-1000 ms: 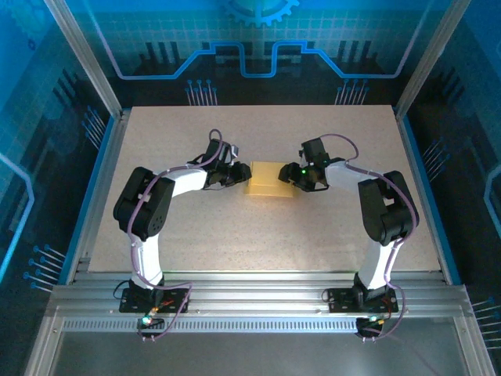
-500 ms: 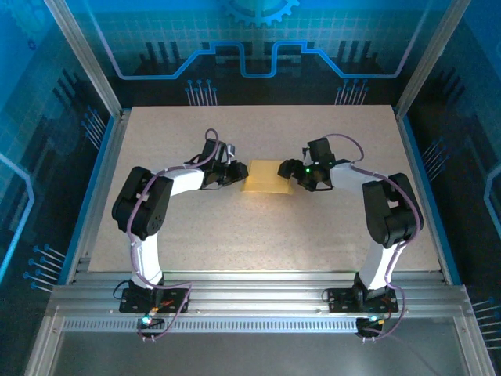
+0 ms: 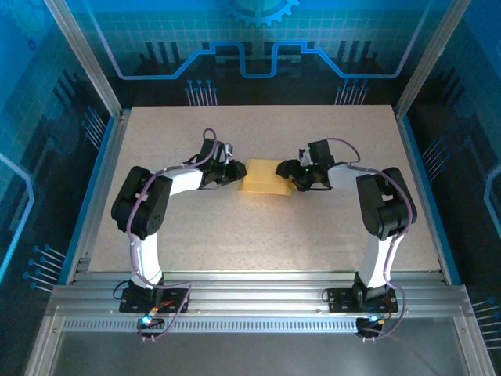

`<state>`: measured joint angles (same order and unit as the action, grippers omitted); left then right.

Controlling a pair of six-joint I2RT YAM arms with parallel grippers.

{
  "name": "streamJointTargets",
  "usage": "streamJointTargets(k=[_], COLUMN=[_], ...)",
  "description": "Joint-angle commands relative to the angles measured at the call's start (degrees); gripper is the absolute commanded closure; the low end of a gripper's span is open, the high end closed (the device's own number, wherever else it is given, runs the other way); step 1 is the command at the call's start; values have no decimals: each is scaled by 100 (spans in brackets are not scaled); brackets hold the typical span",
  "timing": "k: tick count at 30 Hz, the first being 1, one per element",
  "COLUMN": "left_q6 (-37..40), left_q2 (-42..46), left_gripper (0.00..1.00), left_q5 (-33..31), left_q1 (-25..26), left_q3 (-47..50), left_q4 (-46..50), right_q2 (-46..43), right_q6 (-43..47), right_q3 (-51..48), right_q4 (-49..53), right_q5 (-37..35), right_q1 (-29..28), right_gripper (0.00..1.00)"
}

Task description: Fold the paper box

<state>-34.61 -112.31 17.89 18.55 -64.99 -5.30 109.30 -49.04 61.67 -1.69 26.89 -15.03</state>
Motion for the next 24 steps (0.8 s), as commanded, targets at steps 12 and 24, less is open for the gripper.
streamJointTargets(k=[12,24], left_q6=[155,2675], left_q2=[291,2165], left_gripper=[45,1], left_q5=[-222,-252], left_q1=[-9,-2], left_q3=[505,2135], left_q4=[-201,-2437], right_q2=[-241,-612], right_q6=[-613,-656], right_q3=[-343,-526], right_q4=[-672,-484], right_q5=[847,1213], right_q1=[280,585], right_gripper=[54,55])
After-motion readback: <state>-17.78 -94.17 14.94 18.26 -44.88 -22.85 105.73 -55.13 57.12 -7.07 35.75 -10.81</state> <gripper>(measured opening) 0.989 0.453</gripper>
